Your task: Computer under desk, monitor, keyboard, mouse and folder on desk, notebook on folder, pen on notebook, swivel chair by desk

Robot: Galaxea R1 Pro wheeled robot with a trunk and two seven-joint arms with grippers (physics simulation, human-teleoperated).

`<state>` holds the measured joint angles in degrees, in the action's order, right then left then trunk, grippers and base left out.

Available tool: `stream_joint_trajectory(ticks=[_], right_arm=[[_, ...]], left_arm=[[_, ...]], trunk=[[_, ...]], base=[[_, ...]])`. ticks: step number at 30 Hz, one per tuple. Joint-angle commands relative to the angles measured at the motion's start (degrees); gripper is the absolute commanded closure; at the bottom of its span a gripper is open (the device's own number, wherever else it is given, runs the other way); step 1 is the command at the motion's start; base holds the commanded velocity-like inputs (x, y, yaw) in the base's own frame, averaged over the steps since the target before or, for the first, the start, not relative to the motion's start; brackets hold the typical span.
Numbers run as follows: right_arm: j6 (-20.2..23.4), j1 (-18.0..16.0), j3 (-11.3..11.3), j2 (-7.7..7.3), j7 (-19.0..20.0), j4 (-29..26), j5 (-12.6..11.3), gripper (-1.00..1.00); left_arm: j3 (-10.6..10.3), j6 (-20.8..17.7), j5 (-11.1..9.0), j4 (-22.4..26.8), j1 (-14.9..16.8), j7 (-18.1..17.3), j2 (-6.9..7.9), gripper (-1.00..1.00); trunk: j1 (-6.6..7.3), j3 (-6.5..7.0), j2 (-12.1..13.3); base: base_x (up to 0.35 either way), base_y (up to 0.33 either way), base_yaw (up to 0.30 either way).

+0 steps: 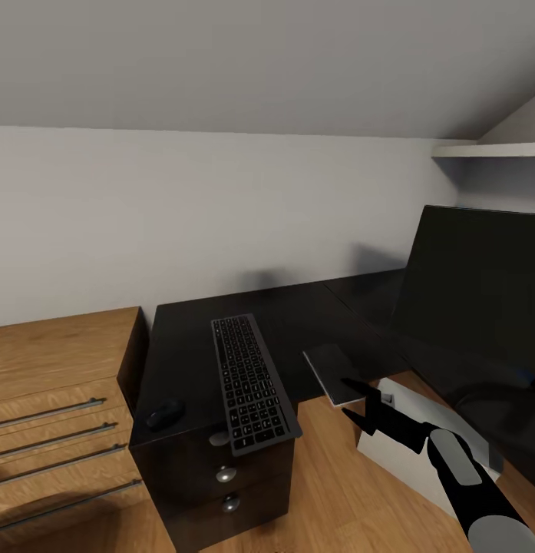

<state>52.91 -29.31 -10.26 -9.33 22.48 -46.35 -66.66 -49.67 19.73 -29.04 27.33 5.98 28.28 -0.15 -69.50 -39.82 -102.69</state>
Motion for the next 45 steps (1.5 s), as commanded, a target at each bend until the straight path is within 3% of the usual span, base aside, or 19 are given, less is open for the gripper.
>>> stream_joint_trajectory(ticks=[1, 25, 29, 30, 32, 36, 44, 45], right_arm=[[0.27, -0.04, -0.14, 0.02, 0.37, 0.03, 0.39, -1.00], [0.00, -0.04, -0.22, 0.02, 0.37, 0.03, 0.42, -1.00], [-1.80, -0.04, -0.20, -0.03, 0.39, 0.03, 0.47, -1.00], [-4.52, -0.04, -0.15, -0.02, 0.38, 0.05, 1.01, -1.00], [-5.65, -0.03, -0.13, 0.01, 0.39, 0.07, 1.88, -1.00], [-7.90, 0.06, -0.12, 0.19, 0.42, 0.19, 6.06, -1.00], [-13.17, 0.81, -0.11, 2.15, 0.43, 0.44, 19.46, -1.00], [-15.06, 1.43, -0.11, 2.46, 0.41, 0.50, 23.14, -1.00]], left_arm=[[-0.49, 0.31, -0.50, -0.05, 0.08, 0.36, 0.00, -1.00], [-0.49, 0.31, -0.51, -0.18, 0.08, 0.37, -0.03, -1.00], [-0.37, 0.33, -0.56, -0.18, 0.08, 0.37, -0.03, -1.00], [-0.38, 0.47, -0.75, -0.18, 0.08, 0.45, -0.03, -1.00], [-0.40, 0.51, -0.85, -0.18, 0.08, 0.49, -0.03, -1.00], [-0.36, 0.55, -1.01, -0.18, 0.08, 0.53, -0.03, -1.00], [-0.45, 0.57, -1.17, -0.18, 0.08, 0.70, -0.04, -1.00], [-0.47, 0.57, -1.18, -0.18, 0.08, 0.88, -0.07, -1.00]], trunk=[[0.02, -0.05, -0.03], [0.02, -0.05, -0.03], [0.02, -0.05, -0.03], [0.02, -0.05, -0.03], [0.02, -0.05, -0.03], [0.90, 0.67, 1.58], [2.65, 2.10, 4.79], [2.87, 2.28, 5.19]], base=[[-0.133, 0.000, 0.000], [-0.196, -0.042, 0.000], [-0.194, -0.075, 0.000], [-0.045, -0.018, 0.000], [-0.032, -0.013, 0.000], [-0.015, -0.006, 0.000], [-0.003, -0.001, 0.000], [0.000, 0.000, 0.000]])
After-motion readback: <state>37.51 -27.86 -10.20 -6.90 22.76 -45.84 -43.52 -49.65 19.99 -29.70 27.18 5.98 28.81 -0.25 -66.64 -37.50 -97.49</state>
